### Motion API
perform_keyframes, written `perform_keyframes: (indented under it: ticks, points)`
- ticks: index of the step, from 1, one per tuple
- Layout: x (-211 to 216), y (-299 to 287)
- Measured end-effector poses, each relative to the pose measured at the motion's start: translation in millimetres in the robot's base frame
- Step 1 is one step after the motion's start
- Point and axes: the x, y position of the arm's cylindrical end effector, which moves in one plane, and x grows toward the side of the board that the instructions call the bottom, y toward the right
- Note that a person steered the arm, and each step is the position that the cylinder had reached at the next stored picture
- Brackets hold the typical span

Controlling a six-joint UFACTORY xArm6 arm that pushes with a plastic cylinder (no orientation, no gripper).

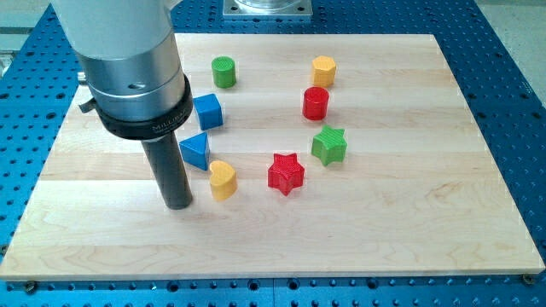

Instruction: Move the yellow hexagon towards the top right side of the board

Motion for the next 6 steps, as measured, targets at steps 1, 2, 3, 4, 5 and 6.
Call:
perform_keyframes:
  ticks: [1,2,3,4,5,6]
  points:
    - [-46.0,50.5]
    - [-120.6,97.5]
    - [-179.2,101.3]
    - [-210.6,135.7]
    - [-229.6,177.0]
    - [-228.8,218.9]
